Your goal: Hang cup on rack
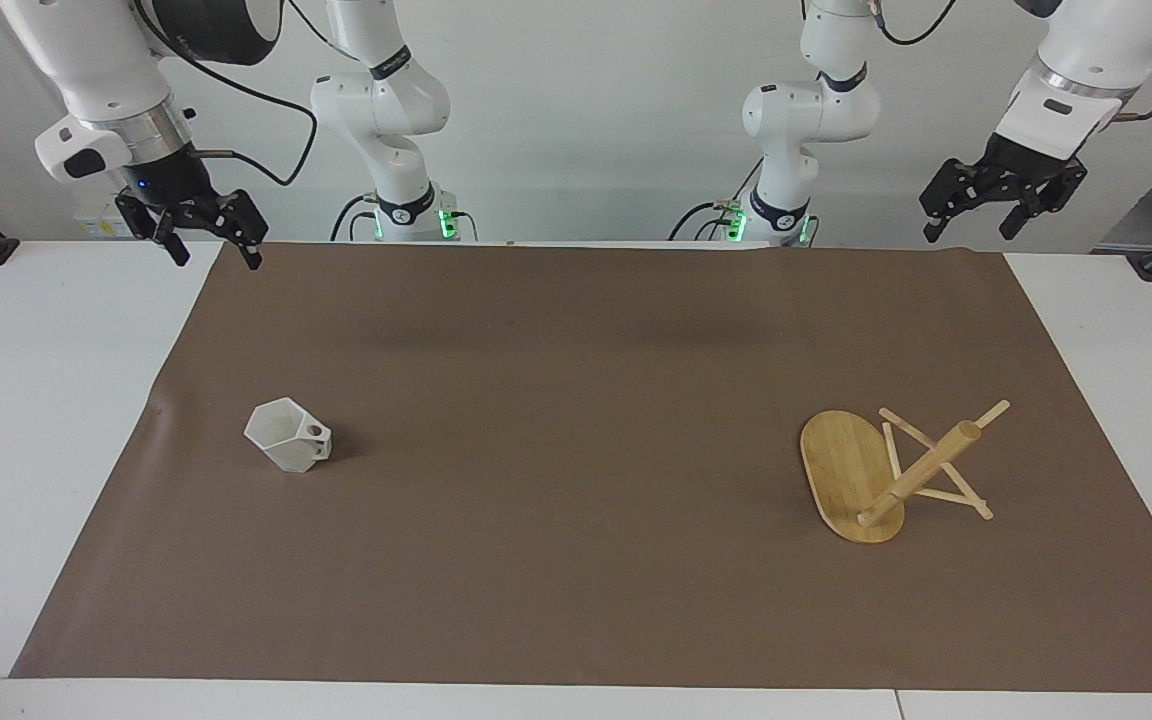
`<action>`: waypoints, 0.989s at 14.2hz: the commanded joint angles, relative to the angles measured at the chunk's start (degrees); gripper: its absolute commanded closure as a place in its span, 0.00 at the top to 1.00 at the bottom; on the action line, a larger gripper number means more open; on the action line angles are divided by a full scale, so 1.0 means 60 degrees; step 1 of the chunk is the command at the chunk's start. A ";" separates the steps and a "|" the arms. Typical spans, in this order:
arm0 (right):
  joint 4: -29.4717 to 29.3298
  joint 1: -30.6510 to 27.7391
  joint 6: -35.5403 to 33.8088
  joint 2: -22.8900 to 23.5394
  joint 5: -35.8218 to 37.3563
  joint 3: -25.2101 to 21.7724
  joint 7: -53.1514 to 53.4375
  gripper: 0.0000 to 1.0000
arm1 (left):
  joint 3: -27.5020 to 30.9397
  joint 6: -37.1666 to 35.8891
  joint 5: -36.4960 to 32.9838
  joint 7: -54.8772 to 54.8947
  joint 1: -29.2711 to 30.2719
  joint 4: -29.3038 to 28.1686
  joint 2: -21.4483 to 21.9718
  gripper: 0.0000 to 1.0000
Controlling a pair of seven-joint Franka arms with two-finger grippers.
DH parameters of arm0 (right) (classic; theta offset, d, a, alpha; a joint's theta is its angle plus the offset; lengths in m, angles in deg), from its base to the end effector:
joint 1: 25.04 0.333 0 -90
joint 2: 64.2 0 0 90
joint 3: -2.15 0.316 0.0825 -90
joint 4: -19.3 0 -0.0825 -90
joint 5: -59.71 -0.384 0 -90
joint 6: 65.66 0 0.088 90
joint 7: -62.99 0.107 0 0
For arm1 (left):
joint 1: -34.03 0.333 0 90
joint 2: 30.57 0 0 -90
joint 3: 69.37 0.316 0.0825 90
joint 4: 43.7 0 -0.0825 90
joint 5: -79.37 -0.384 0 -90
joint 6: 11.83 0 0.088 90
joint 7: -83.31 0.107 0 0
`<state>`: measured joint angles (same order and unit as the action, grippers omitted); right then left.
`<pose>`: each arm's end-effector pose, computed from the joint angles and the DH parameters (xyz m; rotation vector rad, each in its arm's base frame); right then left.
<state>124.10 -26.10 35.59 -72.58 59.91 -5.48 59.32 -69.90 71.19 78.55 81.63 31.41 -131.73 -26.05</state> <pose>0.5167 -0.0837 0.5968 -3.1290 0.1354 -0.1320 0.5159 -0.0270 0.6722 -3.1261 0.0374 0.0124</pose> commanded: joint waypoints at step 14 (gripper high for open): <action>0.1268 -0.0058 0.4937 0.2905 -0.0004 0.0057 -0.0706 1.00 | -0.0028 -0.0053 0.0151 0.0104 0.0130 -0.0151 0.0200 1.00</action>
<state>130.67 -26.05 63.47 -55.69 59.91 -5.36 56.85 -69.90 71.19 78.55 81.63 31.41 -131.73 -26.03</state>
